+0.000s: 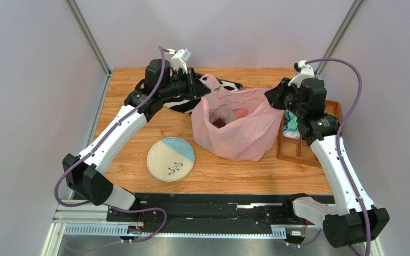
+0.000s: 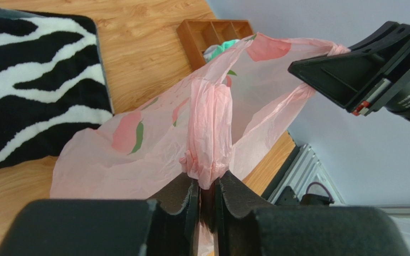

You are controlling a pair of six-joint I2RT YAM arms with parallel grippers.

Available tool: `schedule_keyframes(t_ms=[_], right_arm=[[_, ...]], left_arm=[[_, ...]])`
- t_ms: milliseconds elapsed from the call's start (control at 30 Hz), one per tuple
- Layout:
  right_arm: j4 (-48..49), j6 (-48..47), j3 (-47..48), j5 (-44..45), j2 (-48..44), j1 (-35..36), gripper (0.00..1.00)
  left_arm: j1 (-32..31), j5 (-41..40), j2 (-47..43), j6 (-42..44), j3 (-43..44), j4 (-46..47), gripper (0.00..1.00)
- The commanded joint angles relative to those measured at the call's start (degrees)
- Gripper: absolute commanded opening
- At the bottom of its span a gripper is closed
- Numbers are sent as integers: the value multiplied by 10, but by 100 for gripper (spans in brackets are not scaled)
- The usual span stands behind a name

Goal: Place the fruits into the plastic bag

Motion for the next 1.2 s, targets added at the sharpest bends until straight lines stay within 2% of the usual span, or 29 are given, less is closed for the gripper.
schedule_keyframes(t_ms=[0,67,100,167,200,267,300,400,500,933,1167], right_arm=[[10,-2,4,-13,-13,-2,14],[3,-5,7,-15,-20,-3,22],[1,-6,8,-17,-23,-2,31],[-5,-8,9,-17,-31,-2,42],[-8,-10,9,-17,-33,-2,53],[-16,-12,10,-17,-40,-3,61],[-18,-13,11,-18,-43,-2,67],[-32,-19,14,-16,-54,-2,74],[-50,-25,16,1,-69,-2,78],[-147,-50,-3,154,-142,-2,79],[-103,-52,-65,197,-209,-3,79]], left_arm=[[0,-2,-6,33,-5,16,37],[0,-5,-13,48,-4,17,49],[0,-10,-16,52,-3,17,62],[0,-19,-26,65,-4,17,73],[0,-28,-30,70,-6,16,84],[0,-33,-39,84,-7,13,96],[1,-40,-42,89,-5,7,96],[7,-50,-59,101,-14,10,96],[22,-52,-80,98,-28,20,96],[115,-92,-157,96,-82,-34,98],[120,-159,-244,150,-125,-83,98]])
